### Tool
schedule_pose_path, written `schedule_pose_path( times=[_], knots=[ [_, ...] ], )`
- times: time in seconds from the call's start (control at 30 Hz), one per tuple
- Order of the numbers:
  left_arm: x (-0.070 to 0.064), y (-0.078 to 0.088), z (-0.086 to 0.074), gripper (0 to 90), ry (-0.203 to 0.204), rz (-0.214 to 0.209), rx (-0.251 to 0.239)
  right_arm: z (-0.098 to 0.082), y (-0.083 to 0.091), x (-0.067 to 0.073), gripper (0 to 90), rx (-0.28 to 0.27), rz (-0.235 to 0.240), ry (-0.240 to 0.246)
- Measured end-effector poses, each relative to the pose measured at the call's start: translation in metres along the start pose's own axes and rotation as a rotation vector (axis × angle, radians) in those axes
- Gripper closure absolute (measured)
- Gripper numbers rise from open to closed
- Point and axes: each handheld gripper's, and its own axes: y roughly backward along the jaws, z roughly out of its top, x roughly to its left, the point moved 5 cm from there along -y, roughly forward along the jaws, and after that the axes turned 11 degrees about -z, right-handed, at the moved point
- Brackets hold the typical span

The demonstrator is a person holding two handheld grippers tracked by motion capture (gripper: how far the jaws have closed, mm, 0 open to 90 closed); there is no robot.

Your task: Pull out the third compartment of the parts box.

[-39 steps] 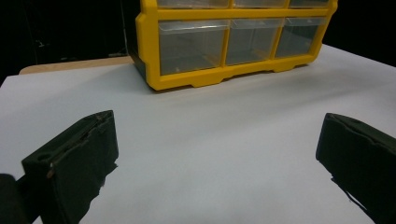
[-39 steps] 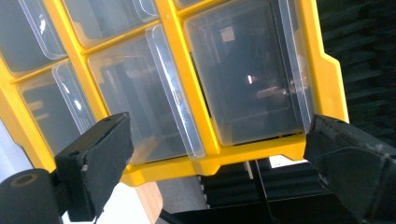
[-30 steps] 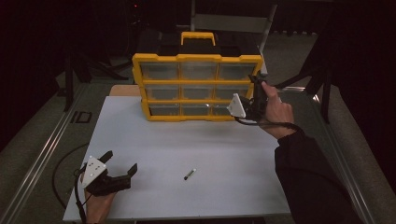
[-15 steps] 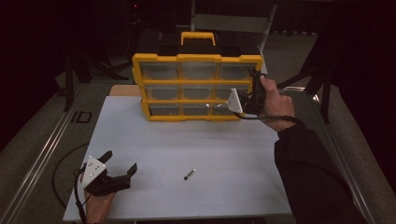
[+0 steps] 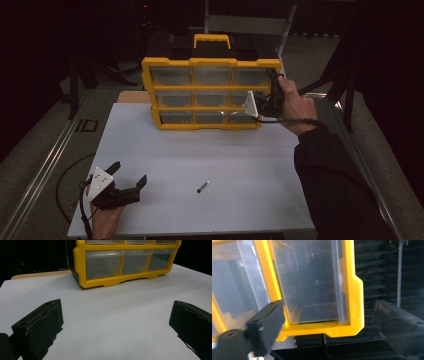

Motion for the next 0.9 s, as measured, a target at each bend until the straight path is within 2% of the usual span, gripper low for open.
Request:
schedule_pose_path(
  times=[0.03,0.43,0.63,0.7,0.83,0.9],
  knots=[
    [0.0,0.0,0.0,0.0,0.001,-0.001,0.002,0.0,-0.002,-0.001,12.2,0.001,-0.009,0.016],
    [0.0,0.0,0.0,0.0,-0.001,0.0,0.003,0.003,-0.015,-0.007,16.8,0.011,-0.039,0.05],
    [0.0,0.0,0.0,0.0,0.0,-0.001,0.002,0.004,-0.018,-0.01,23.5,0.011,-0.075,0.066],
    [0.0,0.0,0.0,0.0,0.001,-0.002,0.001,0.005,-0.019,-0.012,29.8,0.002,-0.103,0.082],
    [0.0,0.0,0.0,0.0,-0.001,-0.001,0.001,0.006,-0.02,-0.012,36.0,0.0,-0.114,0.109],
    [0.0,0.0,0.0,0.0,0.0,0.0,0.002,0.006,-0.021,-0.012,44.1,-0.004,-0.134,0.127]
  ],
)
